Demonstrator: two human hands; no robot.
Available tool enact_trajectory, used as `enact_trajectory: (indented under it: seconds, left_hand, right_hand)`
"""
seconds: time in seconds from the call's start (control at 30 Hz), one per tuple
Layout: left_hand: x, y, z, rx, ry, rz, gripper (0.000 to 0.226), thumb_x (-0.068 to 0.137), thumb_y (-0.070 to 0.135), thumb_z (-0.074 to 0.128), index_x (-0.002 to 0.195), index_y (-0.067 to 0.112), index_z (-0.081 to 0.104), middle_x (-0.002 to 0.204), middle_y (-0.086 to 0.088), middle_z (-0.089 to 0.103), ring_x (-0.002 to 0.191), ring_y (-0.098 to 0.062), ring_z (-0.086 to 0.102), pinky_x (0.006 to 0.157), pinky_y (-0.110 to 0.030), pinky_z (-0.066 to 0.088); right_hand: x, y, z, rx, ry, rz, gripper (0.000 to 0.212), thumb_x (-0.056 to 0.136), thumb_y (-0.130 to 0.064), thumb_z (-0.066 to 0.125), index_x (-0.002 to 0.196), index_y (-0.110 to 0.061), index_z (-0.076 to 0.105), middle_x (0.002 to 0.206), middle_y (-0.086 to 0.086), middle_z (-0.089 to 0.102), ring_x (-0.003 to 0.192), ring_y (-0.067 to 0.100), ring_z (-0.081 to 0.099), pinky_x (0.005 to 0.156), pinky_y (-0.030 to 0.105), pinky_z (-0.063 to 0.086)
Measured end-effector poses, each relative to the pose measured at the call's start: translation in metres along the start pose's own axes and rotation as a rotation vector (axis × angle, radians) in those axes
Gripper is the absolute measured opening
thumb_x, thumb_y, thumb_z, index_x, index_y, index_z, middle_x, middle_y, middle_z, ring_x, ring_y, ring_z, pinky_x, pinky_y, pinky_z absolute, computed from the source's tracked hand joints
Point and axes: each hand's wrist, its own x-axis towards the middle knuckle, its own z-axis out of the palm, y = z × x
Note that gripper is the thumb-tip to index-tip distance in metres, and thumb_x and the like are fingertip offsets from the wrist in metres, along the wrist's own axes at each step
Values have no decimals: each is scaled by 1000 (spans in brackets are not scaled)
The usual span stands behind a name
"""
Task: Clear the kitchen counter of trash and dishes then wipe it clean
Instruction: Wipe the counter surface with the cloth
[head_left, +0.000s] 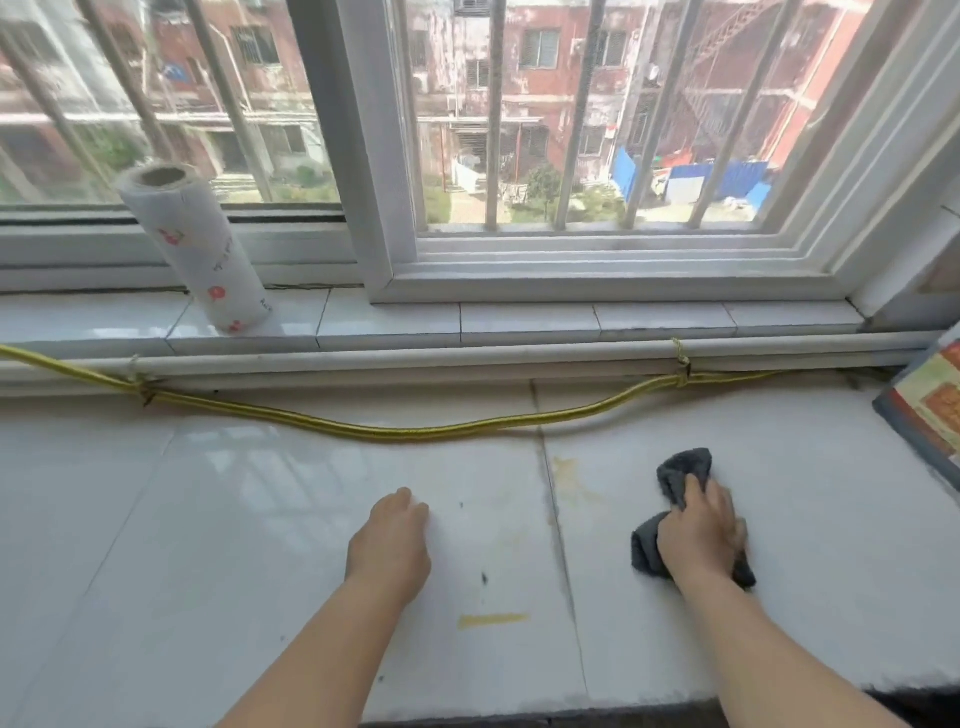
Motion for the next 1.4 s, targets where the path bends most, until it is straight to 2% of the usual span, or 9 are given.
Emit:
enact_trajectory:
  seconds: [0.27,0.4,0.53,0.67,0.77,0.87,1.1,1.27,1.4]
  left_hand:
    - [-4,15,-3,-79,-15,-127,50,90,-1,34,137,16,43,152,2,25,140,-14,26,102,-30,40]
    - [-3,22,0,-122,-5,-183,54,92,2,33,143,18,38,159,5,15,145,-13,18,106,-30,36]
    - [-6,27,4,-151,-13,-225,61,93,1,29,151,20,23,161,6,5,148,-11,7,113,-29,28]
    - [-9,33,5,-150,-5,-260,62,94,1,27,153,20,17,161,8,-1,149,-11,0,113,-27,26]
    - [-6,34,2,-178,-9,-285,61,95,2,29,152,20,20,161,8,2,148,-10,3,113,-28,27]
    - [-4,32,-3,-219,-17,-296,58,95,1,30,150,18,28,160,5,10,147,-12,11,115,-30,25]
    - [-6,26,6,-418,30,-325,48,97,7,34,143,15,41,159,2,21,145,-16,21,114,-28,22]
    - [-35,18,20,-477,257,-502,48,96,5,34,140,19,46,147,2,44,133,-20,43,105,-28,34]
    - [-64,8,34,-487,311,-514,49,98,5,31,143,19,43,154,4,33,141,-15,31,111,-27,28]
  right_hand:
    - [-32,-84,31,-38,-299,-759,60,89,-12,26,149,-18,29,160,0,13,148,16,7,119,34,-3]
    - [-67,-84,39,135,-447,-1099,70,78,-19,15,138,-11,50,152,5,36,143,25,28,116,32,0]
    - [-15,-55,29,220,-204,-810,59,76,-13,27,123,-7,63,135,10,55,121,33,52,110,38,31]
    - [31,-52,17,31,-166,-533,56,85,-1,43,140,-12,44,148,6,38,135,24,32,116,38,16]
    - [20,-81,21,-20,-182,-620,56,88,-7,34,143,-15,38,152,5,31,141,23,23,116,36,12]
    - [-6,-107,34,-23,-273,-906,72,76,-15,18,145,-17,35,156,4,24,145,20,15,117,35,7]
    - [-56,-106,46,35,-576,-1386,66,79,-14,26,142,-16,45,155,2,31,146,19,19,120,39,1]
    - [-30,-64,39,148,-436,-1200,53,81,-6,37,128,-13,61,142,4,51,135,27,43,114,39,16]
    - [-47,-44,34,58,-329,-988,68,78,-14,23,142,-14,45,154,4,32,145,22,24,117,31,1]
